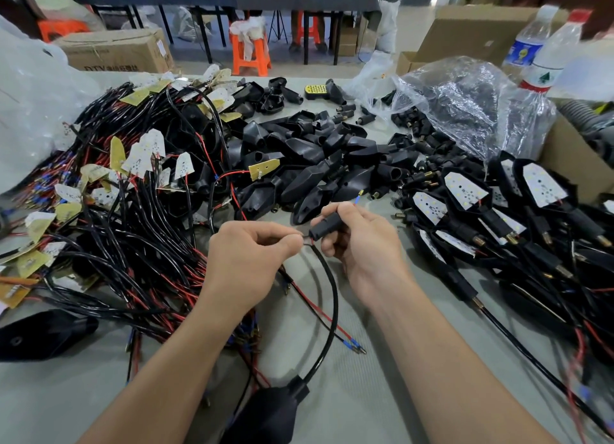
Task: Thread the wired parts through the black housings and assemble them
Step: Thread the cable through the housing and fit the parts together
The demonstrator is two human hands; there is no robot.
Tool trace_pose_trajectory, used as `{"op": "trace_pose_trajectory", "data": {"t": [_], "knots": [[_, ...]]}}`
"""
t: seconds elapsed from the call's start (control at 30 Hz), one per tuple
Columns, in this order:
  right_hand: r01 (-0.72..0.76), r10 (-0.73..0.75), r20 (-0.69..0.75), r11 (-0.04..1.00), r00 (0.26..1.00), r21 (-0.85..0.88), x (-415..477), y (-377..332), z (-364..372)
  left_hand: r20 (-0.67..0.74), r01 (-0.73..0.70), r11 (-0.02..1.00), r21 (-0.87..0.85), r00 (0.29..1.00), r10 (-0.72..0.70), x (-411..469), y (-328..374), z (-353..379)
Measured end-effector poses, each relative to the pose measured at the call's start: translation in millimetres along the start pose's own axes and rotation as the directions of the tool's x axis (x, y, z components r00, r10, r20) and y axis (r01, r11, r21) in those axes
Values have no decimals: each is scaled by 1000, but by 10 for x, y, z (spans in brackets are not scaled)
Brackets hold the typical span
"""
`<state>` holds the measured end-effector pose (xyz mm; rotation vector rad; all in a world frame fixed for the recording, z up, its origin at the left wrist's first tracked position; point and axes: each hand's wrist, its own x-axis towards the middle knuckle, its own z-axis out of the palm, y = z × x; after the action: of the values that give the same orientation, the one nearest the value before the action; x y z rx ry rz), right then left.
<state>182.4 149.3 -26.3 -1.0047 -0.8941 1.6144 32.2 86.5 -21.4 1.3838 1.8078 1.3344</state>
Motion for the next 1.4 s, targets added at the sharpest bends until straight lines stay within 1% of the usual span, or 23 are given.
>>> {"op": "trace_pose_trajectory", "data": {"t": [0.1,0.17,0.23,0.3,0.37,0.43,0.53,0.67,0.73,0.8,0.9,1.0,1.1,1.17,1.27,1.3,1.4], "knots": [[-2,3,17,999,1000,-52,-35,14,36,12,-22,1000,-19,1000,22,-29,-21,34],[22,-22,3,998,1000,-64,-38,2,39,-15,-29,997,-66,999,28,-33,-14,36],[35,-36,-20,998,999,-50,-34,-10,28,-27,-25,991,-128,999,22,-22,8,19],[40,-40,-34,999,999,-21,-24,-13,20,0,-3,974,-227,1000,4,4,26,0],[45,-45,-41,999,998,-15,-22,0,19,10,25,958,-286,1000,-23,19,29,-8],[43,-44,-34,998,998,-34,-28,24,34,-15,19,962,-272,1000,-24,7,34,1],[11,-11,2,999,1000,-39,-51,58,69,-59,-38,984,-172,998,28,-48,27,38],[-41,41,29,999,999,19,-35,45,78,-83,-78,993,-86,994,71,-60,13,30],[-34,33,22,999,999,38,-19,16,51,-81,-64,993,-97,995,56,-24,13,7],[-24,24,12,999,1000,42,-11,-9,28,-56,-13,991,-133,998,6,17,9,-17],[-34,33,11,998,999,45,-19,-18,13,-6,19,995,-97,1000,-20,44,-3,-34],[-43,43,4,999,999,27,-29,3,36,23,-36,998,-42,999,37,21,10,-24],[-44,43,20,999,999,12,-51,17,61,-35,-126,992,12,991,127,-38,20,12],[-41,40,37,999,999,16,-61,1,64,-64,-111,993,-33,992,108,-47,12,14],[-12,11,13,1000,1000,28,-57,-37,46,32,0,977,-214,999,7,5,3,-2],[0,0,-1,1000,1000,24,-58,-43,43,56,22,967,-255,998,-8,23,3,-7],[36,-36,-12,999,999,-10,-83,-33,66,81,8,967,-254,997,13,17,11,8]]}}
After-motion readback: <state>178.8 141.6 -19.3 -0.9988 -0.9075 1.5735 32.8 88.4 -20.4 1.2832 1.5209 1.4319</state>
